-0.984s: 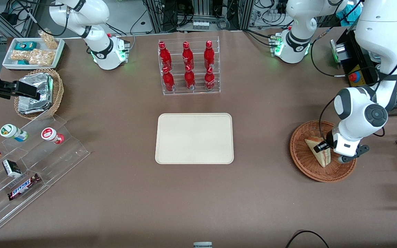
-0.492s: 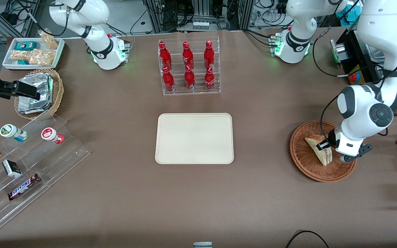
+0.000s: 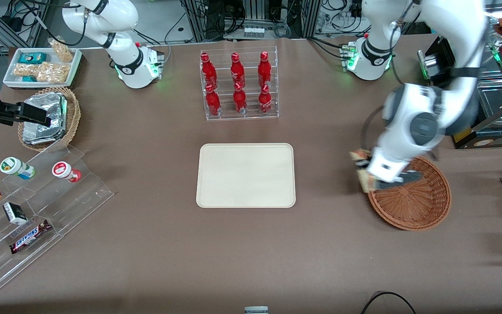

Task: Place sandwich from basket to tray
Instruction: 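Lift the sandwich and carry it over the cream tray, then lower the sandwich onto the tray and open the left gripper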

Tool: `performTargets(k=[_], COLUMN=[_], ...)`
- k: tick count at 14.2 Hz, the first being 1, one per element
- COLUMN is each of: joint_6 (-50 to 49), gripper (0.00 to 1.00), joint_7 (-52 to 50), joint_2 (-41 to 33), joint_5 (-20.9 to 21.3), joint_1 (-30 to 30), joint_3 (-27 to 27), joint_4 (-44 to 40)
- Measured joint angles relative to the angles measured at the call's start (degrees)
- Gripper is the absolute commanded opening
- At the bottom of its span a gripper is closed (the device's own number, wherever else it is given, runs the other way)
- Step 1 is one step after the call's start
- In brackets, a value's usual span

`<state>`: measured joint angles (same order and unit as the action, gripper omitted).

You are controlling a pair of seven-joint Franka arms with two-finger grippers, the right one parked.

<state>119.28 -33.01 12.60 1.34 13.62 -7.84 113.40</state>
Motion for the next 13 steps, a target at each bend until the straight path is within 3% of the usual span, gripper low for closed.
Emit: performTargets(k=[5, 8, 11, 13], joint_6=[0.3, 1.1, 3.2, 3.1], gripper=[0.23, 0.24, 0.28, 0.48], joint_7=[-10.4, -13.4, -13.7, -14.8], joint_2=[10.5, 20.8, 25.4, 25.6], joint_5=[-0.5, -0.8, -2.7, -2.8], joint_1=[16.8, 21.2, 23.6, 24.8], joint_3=[-0.2, -0.2, -0.8, -1.8], joint_4=[-9.1, -18.8, -24.3, -25.4])
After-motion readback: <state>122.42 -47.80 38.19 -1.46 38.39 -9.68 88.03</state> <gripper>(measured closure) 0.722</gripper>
